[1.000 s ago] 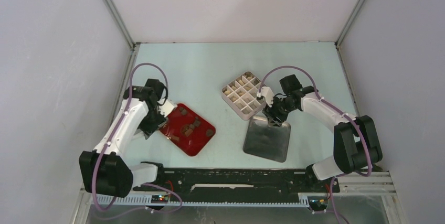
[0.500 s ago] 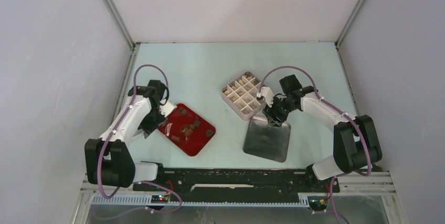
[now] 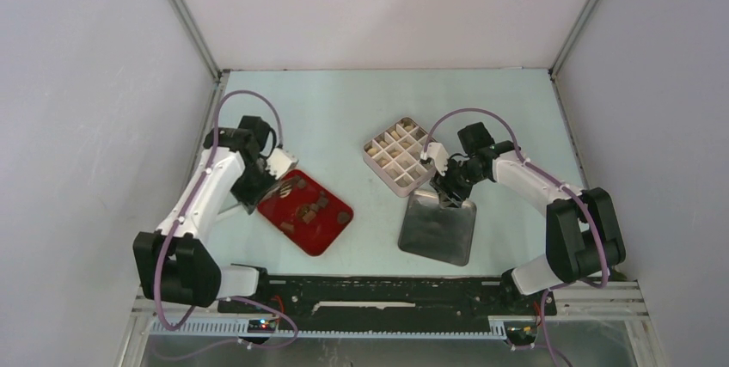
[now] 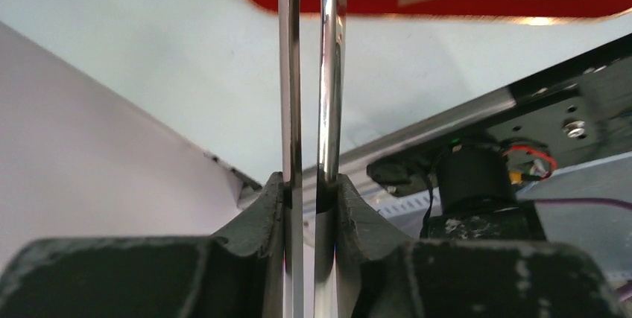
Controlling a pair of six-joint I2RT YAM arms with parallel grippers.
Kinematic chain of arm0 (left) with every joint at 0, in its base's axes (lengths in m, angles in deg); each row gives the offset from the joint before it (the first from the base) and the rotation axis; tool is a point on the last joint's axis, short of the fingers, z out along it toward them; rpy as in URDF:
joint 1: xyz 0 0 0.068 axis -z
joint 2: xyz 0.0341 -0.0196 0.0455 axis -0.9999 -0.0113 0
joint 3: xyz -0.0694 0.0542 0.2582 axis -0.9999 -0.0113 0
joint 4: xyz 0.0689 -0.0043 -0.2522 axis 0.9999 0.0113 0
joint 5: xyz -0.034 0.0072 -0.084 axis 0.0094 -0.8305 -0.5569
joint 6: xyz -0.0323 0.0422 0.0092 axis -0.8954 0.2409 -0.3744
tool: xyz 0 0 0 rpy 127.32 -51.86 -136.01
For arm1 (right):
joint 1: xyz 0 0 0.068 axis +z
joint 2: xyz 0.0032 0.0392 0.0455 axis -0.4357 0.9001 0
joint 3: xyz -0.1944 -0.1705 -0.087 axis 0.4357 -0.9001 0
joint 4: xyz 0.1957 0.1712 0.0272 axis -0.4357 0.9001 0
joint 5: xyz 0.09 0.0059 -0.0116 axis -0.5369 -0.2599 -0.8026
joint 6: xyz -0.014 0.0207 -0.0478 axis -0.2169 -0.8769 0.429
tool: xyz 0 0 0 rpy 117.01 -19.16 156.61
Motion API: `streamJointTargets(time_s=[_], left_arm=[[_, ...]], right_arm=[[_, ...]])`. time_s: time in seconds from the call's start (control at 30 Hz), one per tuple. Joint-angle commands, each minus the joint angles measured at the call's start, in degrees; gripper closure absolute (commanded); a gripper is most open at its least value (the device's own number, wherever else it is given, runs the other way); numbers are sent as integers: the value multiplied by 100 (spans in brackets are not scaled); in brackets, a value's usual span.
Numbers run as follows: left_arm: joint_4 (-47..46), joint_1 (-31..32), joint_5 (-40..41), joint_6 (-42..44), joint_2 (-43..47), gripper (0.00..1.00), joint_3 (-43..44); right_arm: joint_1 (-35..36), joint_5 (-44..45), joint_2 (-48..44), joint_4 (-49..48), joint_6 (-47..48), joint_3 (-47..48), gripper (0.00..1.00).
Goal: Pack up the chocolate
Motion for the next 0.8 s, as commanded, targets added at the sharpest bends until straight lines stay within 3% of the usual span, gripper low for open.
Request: streamJointTargets(time_s=[0.0,0.3,0.47,0.6,0.77], left_arm=[[-308,593,-850,-2,108,92,585],[-1514,1971,-1031,-534,-890,90,1284],[-2179,2255,-1392,-955,-1527,89,1979],[-2402,2484,-1556,-1180,-2252,89,2815],[-2589,2822,-1670,-1432,-3237,89,3715]], right_arm=[[15,48,48,-47,65,222,47],[-130,255,-209,-114,0,227,47],[-662,119,-710,-186,-171,291,46],[-1153,-79,-1123,-499,-564,272,36],[-1538,-163,-1440,-822,-919,166,33]])
